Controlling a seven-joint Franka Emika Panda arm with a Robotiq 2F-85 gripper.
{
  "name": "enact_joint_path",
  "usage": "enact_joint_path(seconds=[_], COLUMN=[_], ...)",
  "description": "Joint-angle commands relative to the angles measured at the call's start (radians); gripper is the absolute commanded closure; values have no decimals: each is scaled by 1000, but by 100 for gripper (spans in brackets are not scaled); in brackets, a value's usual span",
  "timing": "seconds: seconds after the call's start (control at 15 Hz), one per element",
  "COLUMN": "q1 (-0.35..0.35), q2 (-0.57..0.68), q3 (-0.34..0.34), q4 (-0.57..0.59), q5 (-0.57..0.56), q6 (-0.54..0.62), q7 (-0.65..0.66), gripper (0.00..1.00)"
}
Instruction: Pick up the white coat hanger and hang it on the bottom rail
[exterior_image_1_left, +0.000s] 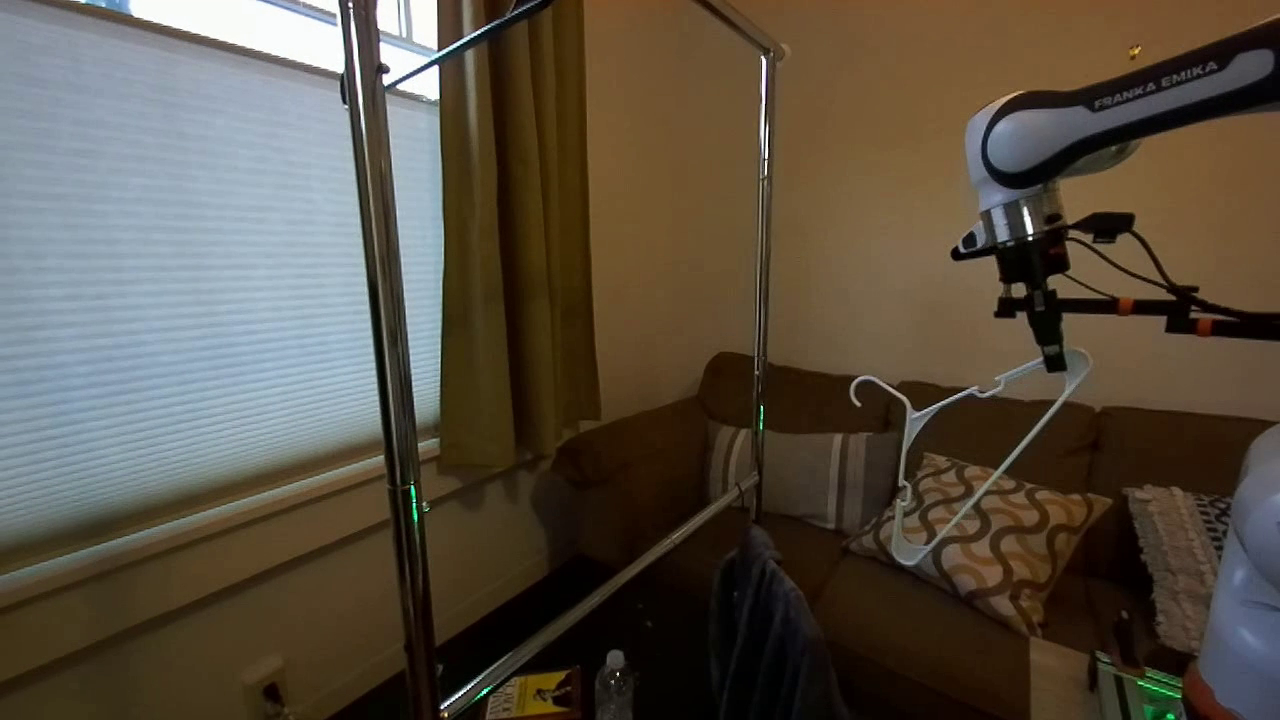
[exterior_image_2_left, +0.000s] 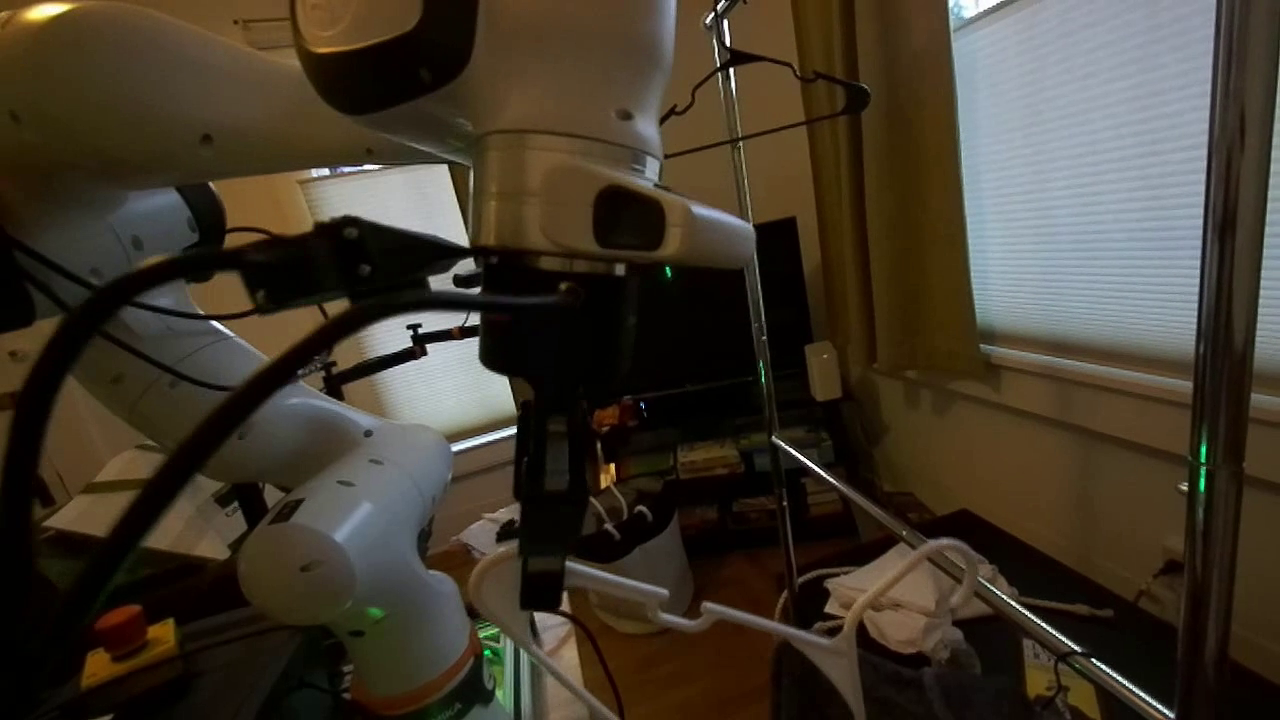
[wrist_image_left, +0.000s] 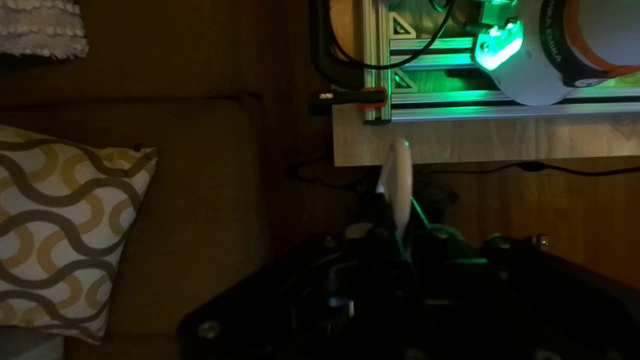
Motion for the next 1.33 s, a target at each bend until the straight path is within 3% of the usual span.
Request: enact_joint_path(seconds=[0.0, 0.2, 0.47, 0.53, 0.6, 0.73, 1.27], q1=[85, 132, 103, 103, 99, 96, 73], q2=[94, 232, 422, 344, 381, 395, 571], q3=[59, 82, 109, 128, 132, 139, 150], q4=[10, 17, 44, 9, 13, 20, 36], q5=[26, 64, 61, 51, 50, 49, 109], q6=[29, 94, 188, 176, 186, 186, 563], q7=[38, 83, 182, 148, 154, 154, 275], gripper=[98, 98, 98, 98, 92, 98, 98])
